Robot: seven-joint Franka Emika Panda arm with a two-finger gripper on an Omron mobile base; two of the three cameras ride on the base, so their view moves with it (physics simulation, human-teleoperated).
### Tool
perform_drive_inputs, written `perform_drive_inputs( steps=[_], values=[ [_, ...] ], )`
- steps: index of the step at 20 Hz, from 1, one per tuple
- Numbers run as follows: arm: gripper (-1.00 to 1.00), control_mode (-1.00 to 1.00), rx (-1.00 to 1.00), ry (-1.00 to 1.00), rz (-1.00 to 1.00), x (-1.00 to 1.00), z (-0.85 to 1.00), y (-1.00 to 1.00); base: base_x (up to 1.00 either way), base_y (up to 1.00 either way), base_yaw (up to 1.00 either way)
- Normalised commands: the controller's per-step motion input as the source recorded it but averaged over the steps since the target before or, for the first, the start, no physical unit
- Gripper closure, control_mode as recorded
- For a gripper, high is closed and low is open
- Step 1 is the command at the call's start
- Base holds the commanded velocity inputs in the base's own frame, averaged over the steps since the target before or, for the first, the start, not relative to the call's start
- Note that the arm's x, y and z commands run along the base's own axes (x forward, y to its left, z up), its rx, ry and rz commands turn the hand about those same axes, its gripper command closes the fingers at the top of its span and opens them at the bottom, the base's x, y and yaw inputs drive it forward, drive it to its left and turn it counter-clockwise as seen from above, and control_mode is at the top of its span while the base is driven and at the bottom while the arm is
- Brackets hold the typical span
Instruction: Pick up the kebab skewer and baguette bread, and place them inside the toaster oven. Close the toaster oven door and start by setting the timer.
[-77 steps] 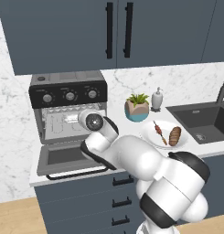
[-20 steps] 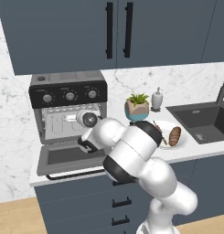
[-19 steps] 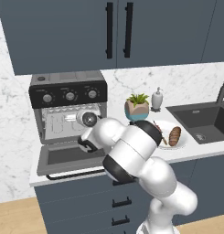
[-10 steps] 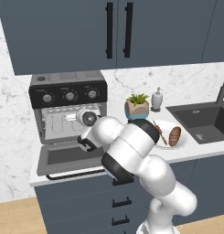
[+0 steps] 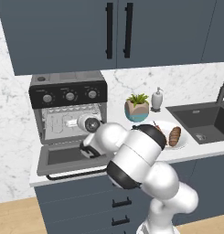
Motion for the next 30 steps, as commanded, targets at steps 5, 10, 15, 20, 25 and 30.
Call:
perform_drive_inputs(
  steps=[5,10,15,20,25,30],
  values=[
    [-1.0,-1.0,0.0,0.1,-0.03,-0.97,-1.0,0.0,0.0,0.0,0.0],
    [-1.0,-1.0,0.0,0.16,-0.06,-0.87,-0.92,0.02,0.0,0.0,0.0],
    [-1.0,-1.0,0.0,0.16,-0.06,-0.84,-0.89,0.03,0.0,0.0,0.0],
    [-1.0,-1.0,0.0,0.16,-0.06,-0.82,-0.91,0.04,0.0,0.0,0.0],
    [-1.0,-1.0,0.0,0.15,-0.05,-0.85,-0.93,0.04,0.0,0.0,0.0],
    [-1.0,-1.0,0.0,0.14,-0.05,-0.82,-0.9,0.04,0.0,0.0,0.0]
  ],
)
